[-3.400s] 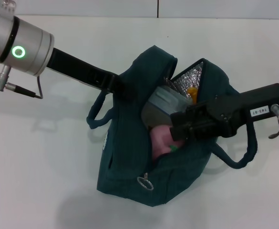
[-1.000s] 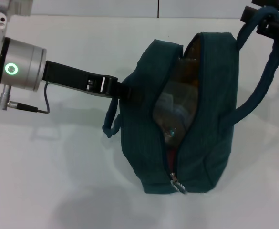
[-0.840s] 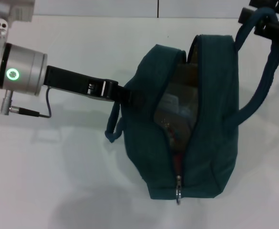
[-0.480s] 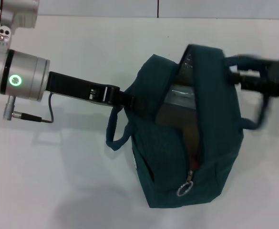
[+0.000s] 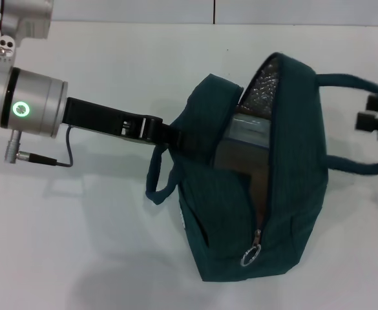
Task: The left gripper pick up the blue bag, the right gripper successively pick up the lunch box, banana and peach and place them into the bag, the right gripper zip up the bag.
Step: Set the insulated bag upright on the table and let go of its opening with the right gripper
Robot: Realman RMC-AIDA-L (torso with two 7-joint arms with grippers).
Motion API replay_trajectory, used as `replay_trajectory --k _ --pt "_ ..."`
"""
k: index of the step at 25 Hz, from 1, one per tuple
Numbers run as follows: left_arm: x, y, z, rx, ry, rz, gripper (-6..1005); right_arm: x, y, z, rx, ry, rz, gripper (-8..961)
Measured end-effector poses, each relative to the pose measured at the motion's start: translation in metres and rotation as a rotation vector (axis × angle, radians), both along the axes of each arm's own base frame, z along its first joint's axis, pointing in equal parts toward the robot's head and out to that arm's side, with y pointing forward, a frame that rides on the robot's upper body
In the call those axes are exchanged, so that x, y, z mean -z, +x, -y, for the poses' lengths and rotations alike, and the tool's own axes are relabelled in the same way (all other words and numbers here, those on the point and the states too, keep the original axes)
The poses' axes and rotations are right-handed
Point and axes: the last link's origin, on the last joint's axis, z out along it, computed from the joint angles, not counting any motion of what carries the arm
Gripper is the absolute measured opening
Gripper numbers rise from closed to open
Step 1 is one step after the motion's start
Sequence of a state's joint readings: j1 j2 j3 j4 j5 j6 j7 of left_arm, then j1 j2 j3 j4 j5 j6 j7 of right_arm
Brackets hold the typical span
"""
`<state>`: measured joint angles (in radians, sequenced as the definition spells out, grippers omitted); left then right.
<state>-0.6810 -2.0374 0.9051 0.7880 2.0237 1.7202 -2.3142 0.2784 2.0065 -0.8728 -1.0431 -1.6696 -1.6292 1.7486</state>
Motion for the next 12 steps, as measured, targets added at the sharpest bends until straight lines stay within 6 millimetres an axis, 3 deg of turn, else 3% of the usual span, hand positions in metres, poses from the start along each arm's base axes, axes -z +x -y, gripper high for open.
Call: replay_trajectory --k 5,12 --pt "0.001 0.000 0.001 -0.001 -0.003 -0.001 40 -0.025 -0.007 0.022 -0.185 0.155 -0.129 590" --pt "0.002 0.000 0.001 -0.001 -0.005 0.000 40 -0.029 -0.002 0.027 -0.195 0.205 -0.173 582"
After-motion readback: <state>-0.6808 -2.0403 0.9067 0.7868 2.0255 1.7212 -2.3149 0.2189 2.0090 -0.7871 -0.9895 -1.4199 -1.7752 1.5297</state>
